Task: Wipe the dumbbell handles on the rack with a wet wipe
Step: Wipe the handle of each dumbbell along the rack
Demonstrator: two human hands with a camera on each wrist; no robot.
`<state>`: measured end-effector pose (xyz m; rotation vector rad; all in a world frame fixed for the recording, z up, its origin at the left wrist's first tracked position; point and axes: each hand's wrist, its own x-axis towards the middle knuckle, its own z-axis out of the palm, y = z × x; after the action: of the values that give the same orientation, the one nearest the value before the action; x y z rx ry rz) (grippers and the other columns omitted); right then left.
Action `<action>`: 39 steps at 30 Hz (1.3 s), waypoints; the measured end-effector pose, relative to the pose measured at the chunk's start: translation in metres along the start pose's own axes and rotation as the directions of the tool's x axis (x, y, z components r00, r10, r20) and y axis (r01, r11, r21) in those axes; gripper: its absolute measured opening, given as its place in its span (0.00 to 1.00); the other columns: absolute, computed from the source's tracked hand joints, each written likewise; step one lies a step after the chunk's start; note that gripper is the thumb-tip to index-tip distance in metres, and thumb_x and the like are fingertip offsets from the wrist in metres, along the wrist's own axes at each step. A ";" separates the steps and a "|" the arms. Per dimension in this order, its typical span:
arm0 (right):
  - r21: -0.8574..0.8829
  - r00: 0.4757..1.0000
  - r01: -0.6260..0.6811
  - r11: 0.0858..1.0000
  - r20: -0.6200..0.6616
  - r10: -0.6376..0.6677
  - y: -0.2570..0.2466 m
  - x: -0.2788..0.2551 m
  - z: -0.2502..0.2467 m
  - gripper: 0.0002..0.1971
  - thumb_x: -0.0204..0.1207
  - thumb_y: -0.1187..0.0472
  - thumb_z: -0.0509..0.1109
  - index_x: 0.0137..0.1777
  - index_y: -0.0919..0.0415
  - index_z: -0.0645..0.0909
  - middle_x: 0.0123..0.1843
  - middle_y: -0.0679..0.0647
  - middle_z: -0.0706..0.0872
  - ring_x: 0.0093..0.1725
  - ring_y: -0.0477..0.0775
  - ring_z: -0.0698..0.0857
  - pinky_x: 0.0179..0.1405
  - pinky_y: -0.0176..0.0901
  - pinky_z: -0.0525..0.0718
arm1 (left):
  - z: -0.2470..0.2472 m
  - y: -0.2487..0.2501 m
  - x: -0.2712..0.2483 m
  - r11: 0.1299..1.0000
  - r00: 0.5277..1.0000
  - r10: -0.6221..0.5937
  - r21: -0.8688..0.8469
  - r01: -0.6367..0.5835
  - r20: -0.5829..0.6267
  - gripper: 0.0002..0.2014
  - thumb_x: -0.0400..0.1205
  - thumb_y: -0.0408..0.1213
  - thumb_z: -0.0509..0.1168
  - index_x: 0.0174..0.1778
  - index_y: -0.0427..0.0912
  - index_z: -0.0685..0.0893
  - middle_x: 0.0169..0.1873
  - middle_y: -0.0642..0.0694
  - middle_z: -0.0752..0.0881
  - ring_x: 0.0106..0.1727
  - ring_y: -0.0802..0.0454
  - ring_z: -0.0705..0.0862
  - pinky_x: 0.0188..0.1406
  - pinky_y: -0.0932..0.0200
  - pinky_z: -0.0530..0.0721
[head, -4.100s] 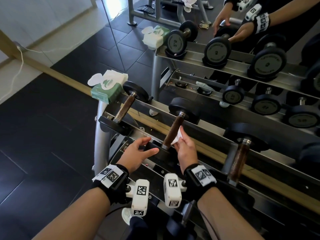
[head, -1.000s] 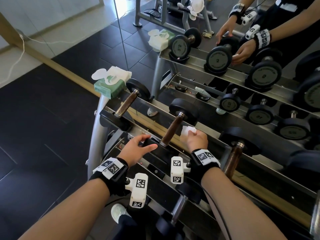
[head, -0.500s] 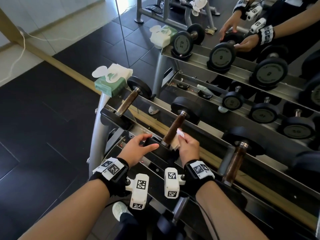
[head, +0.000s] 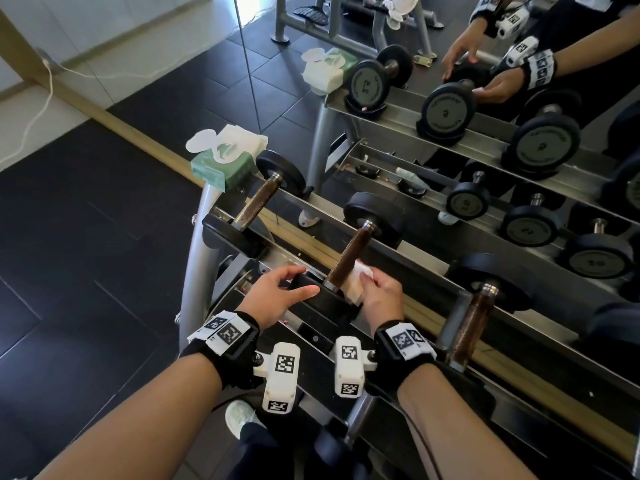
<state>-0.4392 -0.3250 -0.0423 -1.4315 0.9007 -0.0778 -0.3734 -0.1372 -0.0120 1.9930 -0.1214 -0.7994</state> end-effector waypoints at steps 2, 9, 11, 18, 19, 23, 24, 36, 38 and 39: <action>0.075 0.997 -0.075 0.994 -0.024 0.076 -0.002 0.004 -0.010 0.08 0.84 0.62 0.66 0.52 0.55 0.87 0.53 0.58 0.91 0.52 0.55 0.90 0.55 0.52 0.88 | 0.000 0.001 0.000 1.000 1.000 0.001 0.020 -0.001 -0.002 0.28 0.75 0.51 0.74 0.72 0.57 0.78 0.65 0.52 0.81 0.63 0.52 0.81 0.71 0.44 0.79; 0.271 0.991 -0.078 0.959 -0.085 0.105 -0.014 0.025 -0.015 0.10 0.86 0.64 0.62 0.55 0.53 0.86 0.59 0.62 0.89 0.58 0.61 0.88 0.63 0.61 0.86 | 0.001 -0.002 -0.001 1.000 1.000 0.009 -0.003 -0.009 0.003 0.25 0.75 0.53 0.74 0.69 0.63 0.77 0.63 0.54 0.81 0.58 0.56 0.84 0.51 0.63 0.80; 0.276 0.994 -0.084 0.957 -0.047 0.100 -0.021 0.026 -0.004 0.12 0.86 0.65 0.61 0.55 0.50 0.85 0.60 0.61 0.89 0.59 0.59 0.88 0.64 0.58 0.85 | 0.001 -0.003 -0.001 1.000 1.000 0.012 -0.023 -0.012 0.002 0.25 0.75 0.52 0.74 0.68 0.63 0.78 0.62 0.55 0.82 0.57 0.58 0.84 0.51 0.63 0.81; 0.132 0.984 -0.170 0.977 -0.030 0.175 -0.005 0.005 0.017 0.11 0.85 0.58 0.63 0.60 0.48 0.85 0.56 0.53 0.89 0.57 0.55 0.87 0.62 0.60 0.85 | 0.001 -0.005 -0.001 0.999 1.000 0.019 -0.043 -0.019 0.011 0.27 0.76 0.50 0.74 0.72 0.59 0.77 0.64 0.52 0.81 0.58 0.56 0.85 0.53 0.60 0.83; 0.138 0.985 -0.169 0.976 -0.021 0.173 -0.007 0.005 0.013 0.11 0.85 0.58 0.63 0.59 0.48 0.85 0.55 0.54 0.89 0.56 0.55 0.88 0.57 0.56 0.86 | 0.000 -0.004 -0.001 0.999 1.000 0.023 -0.042 -0.022 0.015 0.27 0.76 0.50 0.74 0.71 0.59 0.77 0.64 0.53 0.81 0.58 0.56 0.85 0.53 0.61 0.83; 0.257 0.982 -0.144 0.956 -0.084 0.171 -0.029 0.019 0.007 0.11 0.86 0.62 0.62 0.54 0.47 0.85 0.54 0.55 0.88 0.54 0.56 0.88 0.54 0.53 0.87 | 0.001 -0.004 0.000 0.999 1.000 0.020 -0.045 -0.019 0.011 0.25 0.76 0.51 0.74 0.70 0.61 0.77 0.63 0.53 0.81 0.59 0.56 0.84 0.63 0.52 0.83; 0.230 0.984 -0.137 0.963 -0.083 0.160 -0.029 0.017 0.009 0.12 0.86 0.62 0.62 0.55 0.46 0.85 0.54 0.54 0.88 0.55 0.55 0.88 0.58 0.55 0.86 | 0.001 -0.004 0.000 0.999 1.000 0.020 -0.045 -0.020 0.008 0.25 0.76 0.50 0.74 0.70 0.61 0.77 0.63 0.52 0.81 0.59 0.56 0.84 0.65 0.50 0.83; -0.007 0.982 0.031 0.999 -0.184 -0.032 -0.025 0.024 0.000 0.16 0.87 0.61 0.61 0.71 0.57 0.82 0.63 0.57 0.87 0.62 0.56 0.86 0.64 0.50 0.84 | 0.001 -0.002 -0.003 1.000 1.000 0.024 -0.010 -0.024 -0.001 0.26 0.76 0.52 0.73 0.70 0.61 0.77 0.61 0.55 0.81 0.54 0.63 0.83 0.44 0.69 0.77; -0.039 0.990 0.077 0.996 -0.117 -0.081 -0.022 0.012 0.009 0.16 0.87 0.60 0.61 0.71 0.52 0.82 0.63 0.51 0.87 0.63 0.52 0.85 0.55 0.40 0.82 | 0.001 -0.002 -0.003 1.000 1.000 0.027 -0.007 -0.027 -0.003 0.27 0.76 0.52 0.73 0.72 0.60 0.77 0.63 0.55 0.81 0.55 0.62 0.83 0.49 0.67 0.78; -0.045 0.993 0.086 0.995 -0.077 -0.089 -0.016 0.002 0.014 0.16 0.87 0.58 0.61 0.72 0.48 0.81 0.63 0.47 0.85 0.63 0.48 0.84 0.53 0.36 0.80 | 0.000 -0.002 -0.003 1.000 1.000 0.026 -0.009 -0.026 0.000 0.28 0.76 0.52 0.73 0.72 0.59 0.77 0.63 0.54 0.81 0.56 0.61 0.83 0.53 0.64 0.80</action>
<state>-0.4226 -0.3180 -0.0314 -1.5155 0.9081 -0.1831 -0.3763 -0.1355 -0.0122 1.9794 -0.1432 -0.7824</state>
